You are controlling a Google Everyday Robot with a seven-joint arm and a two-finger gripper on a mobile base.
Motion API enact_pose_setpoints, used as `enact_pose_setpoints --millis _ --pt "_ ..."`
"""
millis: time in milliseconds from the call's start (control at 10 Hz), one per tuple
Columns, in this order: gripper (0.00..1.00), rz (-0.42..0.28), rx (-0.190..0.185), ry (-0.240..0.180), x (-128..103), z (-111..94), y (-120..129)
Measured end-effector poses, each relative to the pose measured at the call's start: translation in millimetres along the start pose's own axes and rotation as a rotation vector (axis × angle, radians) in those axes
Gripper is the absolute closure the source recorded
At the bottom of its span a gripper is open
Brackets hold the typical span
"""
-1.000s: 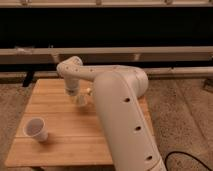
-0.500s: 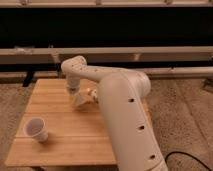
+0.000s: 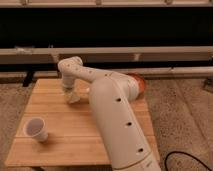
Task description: Wipe the white sponge on the table
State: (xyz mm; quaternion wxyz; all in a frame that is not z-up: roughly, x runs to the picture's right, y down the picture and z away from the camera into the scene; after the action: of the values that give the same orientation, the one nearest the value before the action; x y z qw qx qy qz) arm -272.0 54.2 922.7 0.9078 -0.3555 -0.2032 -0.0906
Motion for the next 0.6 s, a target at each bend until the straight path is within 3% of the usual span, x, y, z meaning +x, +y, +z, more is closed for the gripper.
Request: enact_pose_setpoints --millis 600 --pt "1.00 -0.135 -0.066 -0.057 -42.9 37.6 32.2"
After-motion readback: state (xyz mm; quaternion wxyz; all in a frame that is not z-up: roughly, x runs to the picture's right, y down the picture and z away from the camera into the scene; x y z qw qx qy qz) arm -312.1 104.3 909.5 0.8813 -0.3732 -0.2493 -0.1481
